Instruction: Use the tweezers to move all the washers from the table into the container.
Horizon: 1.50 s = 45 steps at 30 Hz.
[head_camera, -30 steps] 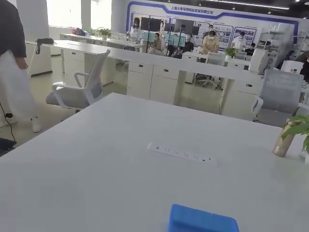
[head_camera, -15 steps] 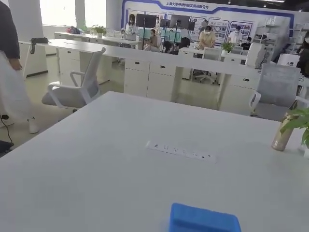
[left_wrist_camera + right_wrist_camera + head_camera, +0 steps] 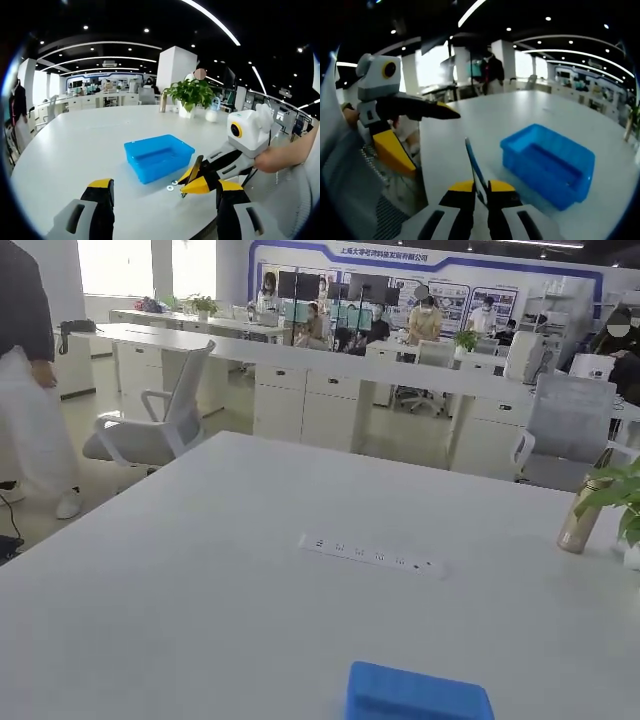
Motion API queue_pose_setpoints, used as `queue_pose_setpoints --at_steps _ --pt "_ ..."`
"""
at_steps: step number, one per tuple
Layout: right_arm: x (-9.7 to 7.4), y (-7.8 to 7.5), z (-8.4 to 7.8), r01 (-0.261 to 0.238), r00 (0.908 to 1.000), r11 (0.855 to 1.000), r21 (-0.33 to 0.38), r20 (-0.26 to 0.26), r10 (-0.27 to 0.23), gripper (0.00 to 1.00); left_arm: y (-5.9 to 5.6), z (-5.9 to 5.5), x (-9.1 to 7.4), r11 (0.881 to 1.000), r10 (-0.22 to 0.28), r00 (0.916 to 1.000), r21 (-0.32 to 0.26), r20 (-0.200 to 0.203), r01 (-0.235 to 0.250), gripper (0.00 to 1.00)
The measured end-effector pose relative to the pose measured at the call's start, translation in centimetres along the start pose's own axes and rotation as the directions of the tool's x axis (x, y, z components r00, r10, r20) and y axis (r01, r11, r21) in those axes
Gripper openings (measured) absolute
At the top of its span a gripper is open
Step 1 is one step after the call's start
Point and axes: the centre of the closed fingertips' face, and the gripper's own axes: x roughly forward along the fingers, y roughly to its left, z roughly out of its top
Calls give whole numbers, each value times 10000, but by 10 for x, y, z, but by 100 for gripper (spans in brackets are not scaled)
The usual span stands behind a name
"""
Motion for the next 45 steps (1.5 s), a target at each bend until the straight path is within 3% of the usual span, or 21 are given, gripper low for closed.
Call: queue_pose_setpoints --at_steps 28,34,45 --pt "-4 -2 -2 173 9997 9996 -219 -166 -177 3 2 0 -1 10000 4 10000 -97 18 -4 84" --pt "-4 -3 1 45 10000 9993 360 57 -47 3 1 0 -1 10000 12 10000 -88 20 -12 84" --pt "-15 -7 19 248 9981 9980 580 554 -280 3 1 2 -2 9999 -15 9999 -106 118 16 84"
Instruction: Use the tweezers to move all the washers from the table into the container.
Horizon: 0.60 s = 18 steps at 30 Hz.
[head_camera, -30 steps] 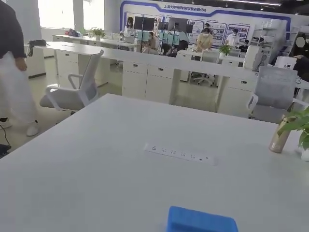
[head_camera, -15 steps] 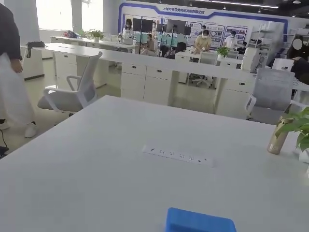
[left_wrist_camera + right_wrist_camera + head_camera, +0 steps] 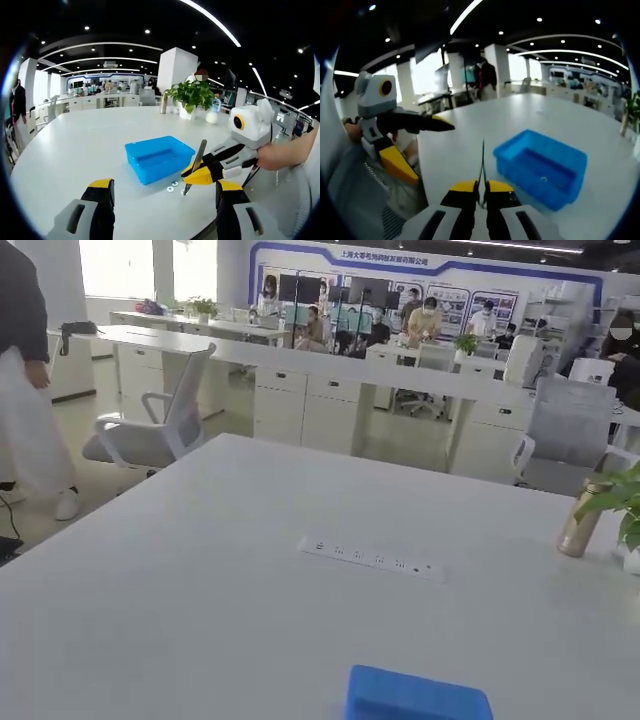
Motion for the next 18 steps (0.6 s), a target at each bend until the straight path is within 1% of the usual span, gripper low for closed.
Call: queue_pose_setpoints --at_steps 2,5,10,11,14,16,18 --pt "-2 -2 2 48 9999 10000 13 88 -48 3 -1 0 0 10000 -40 10000 -27 -12 40 84" --pt "-5 -4 10 86 9997 10000 31 233 -87 3 -1 0 1 10000 -56 10000 -6 -15 56 84" --pt "-10 -10 33 198 9982 9997 -113 561 -191 3 -1 0 1 10000 -74 10000 -25 18 74 84" --pt "-10 -11 34 208 9981 9997 -123 580 -200 3 -1 0 1 10000 -83 10000 -30 18 83 84" --pt "-11 -16 47 325 9969 9989 -339 721 -300 3 -1 0 1 10000 -79 10000 -26 27 79 84" --pt "-11 -23 57 377 9958 9983 -452 856 -337 3 -1 1 1 10000 -81 9999 -53 62 82 85" --pt "-10 -29 63 444 9952 9972 -607 893 -389 3 -1 1 1 9999 -79 9999 -64 80 80 85"
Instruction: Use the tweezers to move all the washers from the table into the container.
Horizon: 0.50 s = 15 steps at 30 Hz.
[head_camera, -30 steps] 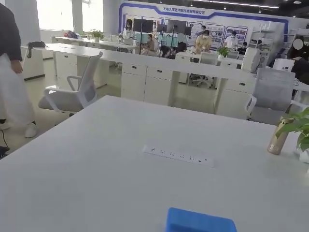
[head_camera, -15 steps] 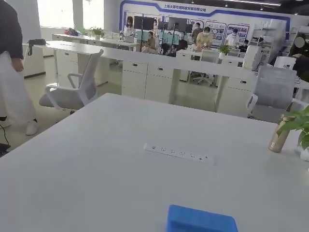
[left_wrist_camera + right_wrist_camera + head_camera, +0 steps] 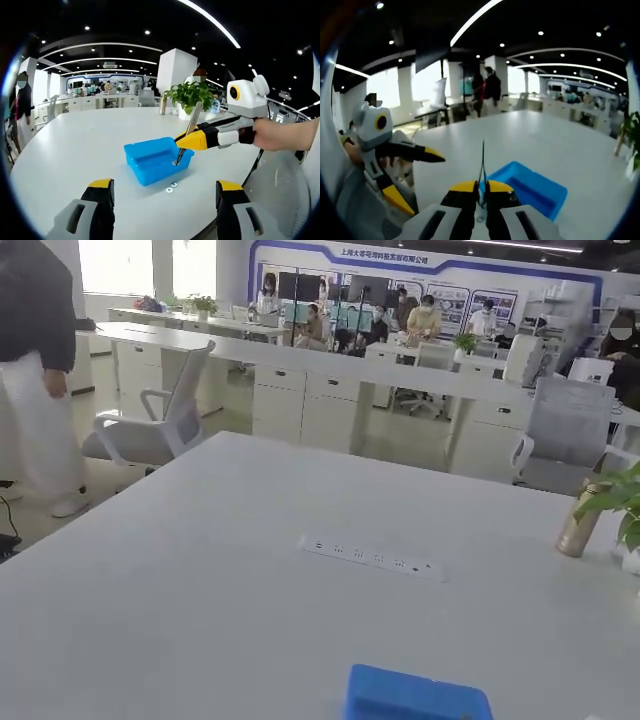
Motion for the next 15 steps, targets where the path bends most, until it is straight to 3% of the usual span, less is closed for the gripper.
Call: queue_pose_setpoints --at_steps 15 --pt "11 -39 24 345 9993 9990 -290 137 -341 3 -1 1 0 10000 -3 10000 -11 25 3 85"
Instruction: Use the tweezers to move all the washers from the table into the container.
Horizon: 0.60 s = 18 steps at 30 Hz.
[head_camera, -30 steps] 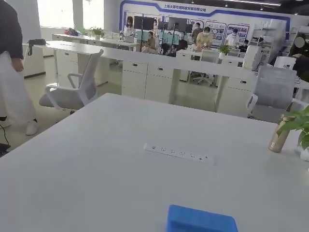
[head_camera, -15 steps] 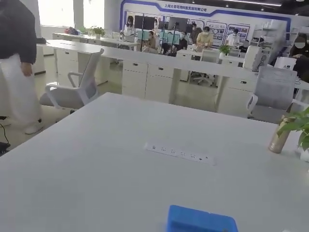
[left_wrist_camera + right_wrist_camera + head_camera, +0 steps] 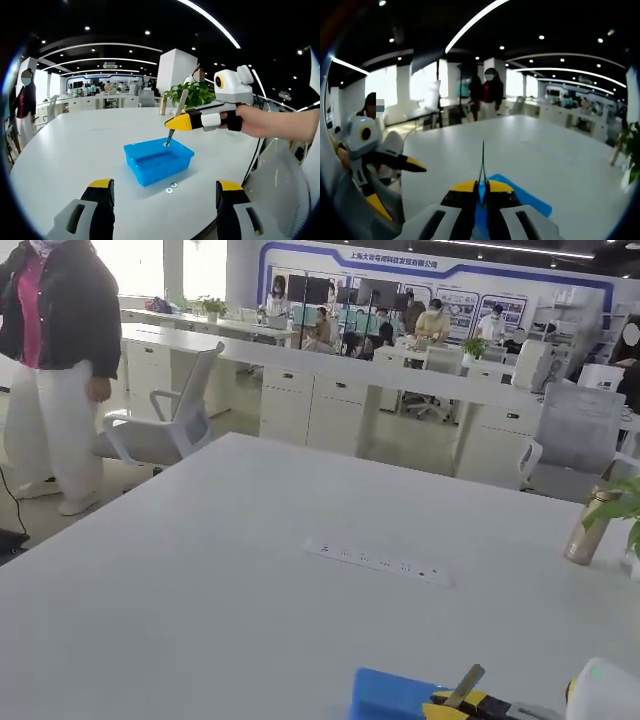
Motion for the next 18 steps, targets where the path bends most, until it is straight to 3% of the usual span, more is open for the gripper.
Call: queue_pose_setpoints --at_steps 8,12,18 --pt "9 -24 -11 429 9990 9951 888 -155 -417 3 0 1 0 10000 20 10000 -22 29 -20 85" --pt "14 -35 -25 666 9971 9895 1286 -460 -611 3 0 0 0 10000 14 10000 -2 -16 -14 85" --pt "19 -34 -37 773 9939 9859 1486 -890 -645 3 1 0 0 10000 35 10000 -31 12 -35 85"
